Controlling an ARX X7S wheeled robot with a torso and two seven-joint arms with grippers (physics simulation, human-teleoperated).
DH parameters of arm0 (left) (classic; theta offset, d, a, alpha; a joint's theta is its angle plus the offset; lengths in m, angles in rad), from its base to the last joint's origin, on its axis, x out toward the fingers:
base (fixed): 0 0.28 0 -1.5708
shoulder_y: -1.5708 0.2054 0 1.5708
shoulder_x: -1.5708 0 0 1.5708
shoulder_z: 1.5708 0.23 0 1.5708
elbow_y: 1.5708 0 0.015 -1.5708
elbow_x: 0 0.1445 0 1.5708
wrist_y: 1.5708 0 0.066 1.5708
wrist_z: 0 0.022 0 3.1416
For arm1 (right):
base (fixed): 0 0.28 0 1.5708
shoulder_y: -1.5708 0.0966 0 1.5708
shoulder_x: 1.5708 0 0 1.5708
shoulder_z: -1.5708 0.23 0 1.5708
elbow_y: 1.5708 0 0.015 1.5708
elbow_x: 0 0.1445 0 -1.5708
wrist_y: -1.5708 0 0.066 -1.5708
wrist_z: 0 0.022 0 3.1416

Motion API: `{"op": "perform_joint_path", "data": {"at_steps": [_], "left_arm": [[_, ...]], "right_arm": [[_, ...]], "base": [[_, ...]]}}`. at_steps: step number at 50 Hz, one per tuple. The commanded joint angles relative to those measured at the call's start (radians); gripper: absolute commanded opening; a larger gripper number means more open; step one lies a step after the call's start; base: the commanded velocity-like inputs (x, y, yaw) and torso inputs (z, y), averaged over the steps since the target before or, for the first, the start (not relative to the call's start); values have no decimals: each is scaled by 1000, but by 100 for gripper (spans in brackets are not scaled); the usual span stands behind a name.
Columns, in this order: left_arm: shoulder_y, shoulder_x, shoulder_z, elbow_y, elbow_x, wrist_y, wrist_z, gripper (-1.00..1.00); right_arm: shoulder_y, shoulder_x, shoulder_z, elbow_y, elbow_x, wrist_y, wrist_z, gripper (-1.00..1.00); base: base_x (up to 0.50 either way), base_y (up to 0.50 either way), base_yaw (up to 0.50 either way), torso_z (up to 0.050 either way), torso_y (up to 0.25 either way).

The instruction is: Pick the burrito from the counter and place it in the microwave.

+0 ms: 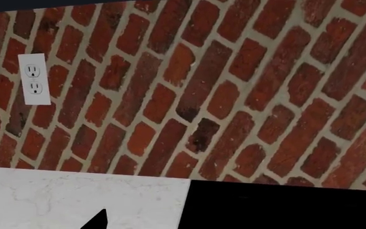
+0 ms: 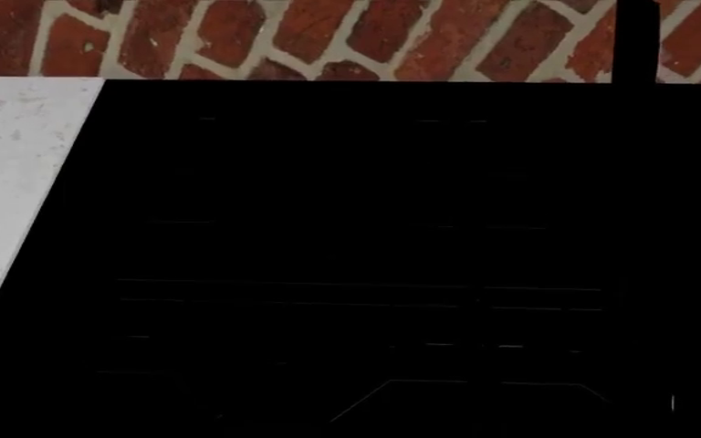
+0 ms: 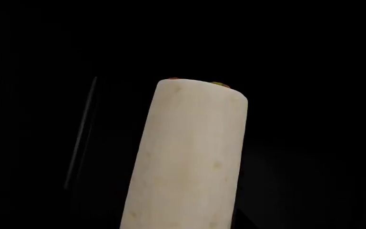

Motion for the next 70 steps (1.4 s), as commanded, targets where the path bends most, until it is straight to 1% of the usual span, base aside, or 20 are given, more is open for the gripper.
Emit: {"op": "perform_joint_path", "data": {"at_steps": [1, 6, 13, 24, 31, 41, 46, 55, 65, 66, 70], "left_arm": [[-11, -8, 24, 0, 13, 22, 0, 100], [-8, -7, 31, 0, 21, 29, 0, 100], [2, -6, 31, 0, 28, 30, 0, 100], [14, -1, 15, 0, 31, 22, 0, 100], [8, -11, 30, 0, 36, 36, 0, 100], [-7, -18, 48, 0, 39, 44, 0, 100], [-8, -12, 34, 0, 26, 21, 0, 100], [-23, -33, 69, 0, 45, 55, 0, 100], [9, -24, 49, 0, 60, 58, 0, 100], [12, -24, 48, 0, 61, 59, 0, 100], [7, -28, 55, 0, 62, 64, 0, 100]], "right_arm": [[6, 0, 62, 54, 24, 44, -1, -100], [6, 0, 79, 121, 14, 66, 21, -100], [6, 0, 94, 138, 11, 69, 41, -100], [6, 0, 78, 155, -13, 39, 27, -100], [6, 0, 93, 188, 12, 13, 53, -100], [6, 0, 111, 255, -2, -7, 65, -100], [6, 0, 111, 259, -17, -7, 61, -100], [6, 0, 92, 237, -7, -1, 61, -100], [6, 0, 105, 248, -34, 2, 83, -100], [6, 0, 109, 248, -34, 6, 88, 100], [6, 0, 117, 238, -34, 15, 99, 100]], "base": [[0, 0, 0, 0, 0], [0, 0, 0, 0, 0], [0, 0, 0, 0, 0], [0, 0, 0, 0, 0], [0, 0, 0, 0, 0], [0, 0, 0, 0, 0], [0, 0, 0, 0, 0], [2, 0, 0, 0, -74], [0, 0, 0, 0, -6], [0, 0, 0, 0, 0], [0, 0, 0, 0, 0]]}}
